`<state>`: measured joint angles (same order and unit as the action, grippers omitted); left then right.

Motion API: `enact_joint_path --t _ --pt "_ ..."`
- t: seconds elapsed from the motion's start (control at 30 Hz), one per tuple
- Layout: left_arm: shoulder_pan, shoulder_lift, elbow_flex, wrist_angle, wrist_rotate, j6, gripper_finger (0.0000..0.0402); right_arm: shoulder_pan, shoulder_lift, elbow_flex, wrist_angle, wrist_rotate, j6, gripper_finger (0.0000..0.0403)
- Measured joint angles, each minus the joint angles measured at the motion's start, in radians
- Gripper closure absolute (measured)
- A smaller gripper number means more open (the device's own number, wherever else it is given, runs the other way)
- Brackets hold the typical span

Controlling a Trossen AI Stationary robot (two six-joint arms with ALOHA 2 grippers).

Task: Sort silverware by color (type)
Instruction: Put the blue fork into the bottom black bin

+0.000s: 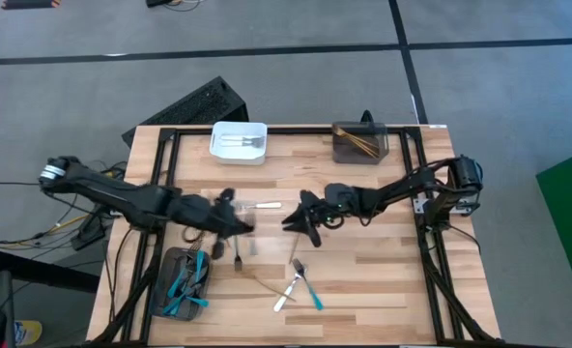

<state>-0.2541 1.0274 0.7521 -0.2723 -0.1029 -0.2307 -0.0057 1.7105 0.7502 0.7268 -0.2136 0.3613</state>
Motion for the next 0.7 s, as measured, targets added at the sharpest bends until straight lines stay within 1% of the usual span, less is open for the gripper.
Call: enact_joint_path --t 0.03,0.1,0.17,0.23,0.37,0.5,0.6,0.7 --pt "-0.021 -0.027 0.025 -0.108 0.009 -0.067 0.0401 -0.006 0.002 0.0 -0.017 0.028 0.0 0.027" --pt "-0.068 -0.069 0.075 -0.272 0.011 -0.199 0.0401 -0.017 0.005 0.0 -0.039 0.061 -0.001 0.0269" --pt "-0.126 -0.105 0.113 -0.384 -0.006 -0.339 0.0401 -0.025 0.006 0.0 -0.047 0.061 -0.002 0.0269" --pt "-0.189 -0.132 0.12 -0.458 -0.037 -0.46 0.0401 -0.028 0.006 0.0 -0.043 0.062 -0.004 0.0269" --pt "-0.323 -0.149 0.082 -0.538 -0.102 -0.647 0.0401 -0.03 0.006 0.0 -0.045 0.087 -0.003 0.0269" --pt "-0.424 -0.142 0.01 -0.564 -0.123 -0.808 0.0401 -0.028 0.006 0.0 -0.047 0.088 -0.003 0.0269" --pt "-0.475 -0.142 -0.041 -0.563 -0.128 -0.912 0.0401 -0.02 0.006 0.0 -0.046 0.087 -0.003 0.0269" --pt "-0.508 -0.142 -0.08 -0.566 -0.09 -0.986 0.0401 -0.02 0.006 0.0 -0.046 0.084 -0.003 0.0269"
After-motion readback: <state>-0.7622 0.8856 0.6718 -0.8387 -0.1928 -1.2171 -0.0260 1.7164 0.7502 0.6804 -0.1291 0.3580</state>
